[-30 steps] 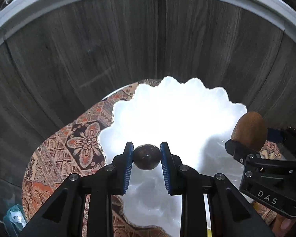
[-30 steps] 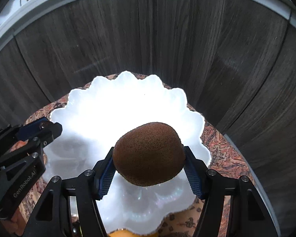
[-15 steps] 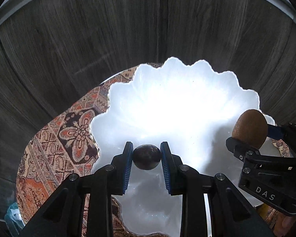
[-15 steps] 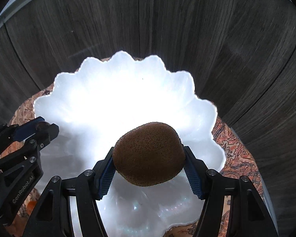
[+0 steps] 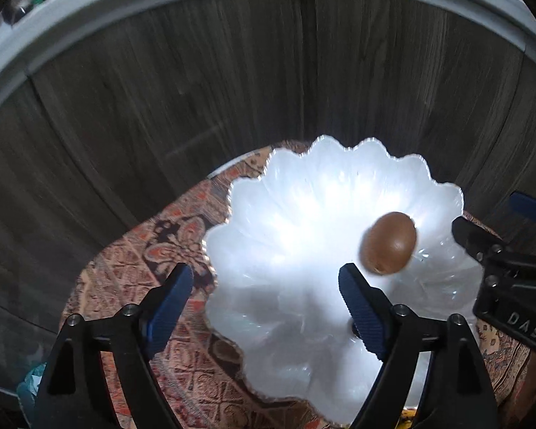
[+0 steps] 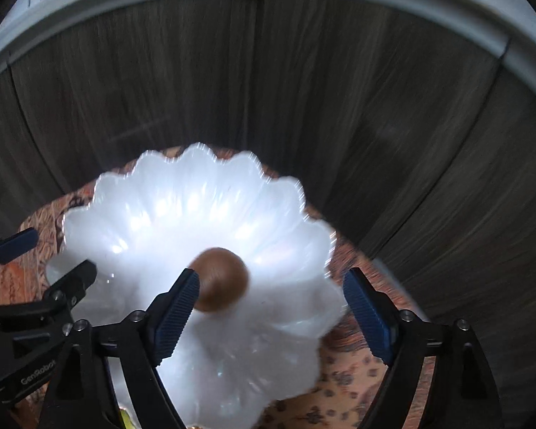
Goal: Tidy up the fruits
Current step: 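Open the left gripper dropping the plum into the bowl while the right releases the kiwi, then raise both open tools away from the white bowl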
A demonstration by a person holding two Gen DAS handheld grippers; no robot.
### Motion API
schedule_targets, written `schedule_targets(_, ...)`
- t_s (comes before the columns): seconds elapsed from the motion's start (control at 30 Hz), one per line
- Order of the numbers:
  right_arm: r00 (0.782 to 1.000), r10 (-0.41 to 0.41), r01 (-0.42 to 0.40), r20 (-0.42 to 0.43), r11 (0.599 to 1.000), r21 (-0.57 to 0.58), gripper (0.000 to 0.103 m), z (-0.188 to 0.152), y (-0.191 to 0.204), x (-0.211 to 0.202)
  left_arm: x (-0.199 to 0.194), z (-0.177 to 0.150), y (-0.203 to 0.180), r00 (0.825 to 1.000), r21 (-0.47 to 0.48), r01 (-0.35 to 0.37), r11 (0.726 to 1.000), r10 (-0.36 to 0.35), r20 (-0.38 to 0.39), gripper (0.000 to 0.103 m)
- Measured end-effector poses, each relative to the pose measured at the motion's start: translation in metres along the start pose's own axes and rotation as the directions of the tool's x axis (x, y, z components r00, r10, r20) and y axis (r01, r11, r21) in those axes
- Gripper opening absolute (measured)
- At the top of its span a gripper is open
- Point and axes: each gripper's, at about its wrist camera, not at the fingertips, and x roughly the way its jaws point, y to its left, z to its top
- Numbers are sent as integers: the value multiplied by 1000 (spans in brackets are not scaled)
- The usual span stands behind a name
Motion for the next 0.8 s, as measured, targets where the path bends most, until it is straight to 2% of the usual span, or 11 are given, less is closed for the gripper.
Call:
schedule_targets(0.23, 998, 8, -9, 60, 1000, 28, 87, 8, -3, -39, -44, 11, 8, 998, -20, -26, 999, 27, 55, 93)
schedule_targets(0.43, 995, 15, -21, 97, 998, 54, 88, 9, -5, -66, -79, 13, 12, 993, -20, -68, 997, 70, 97, 93)
schedule_targets(0.8, 994, 32, -40, 109, 997, 66, 88, -10, -9, -107, -120, -14, 13, 992, -38, -53, 998, 57, 112, 93)
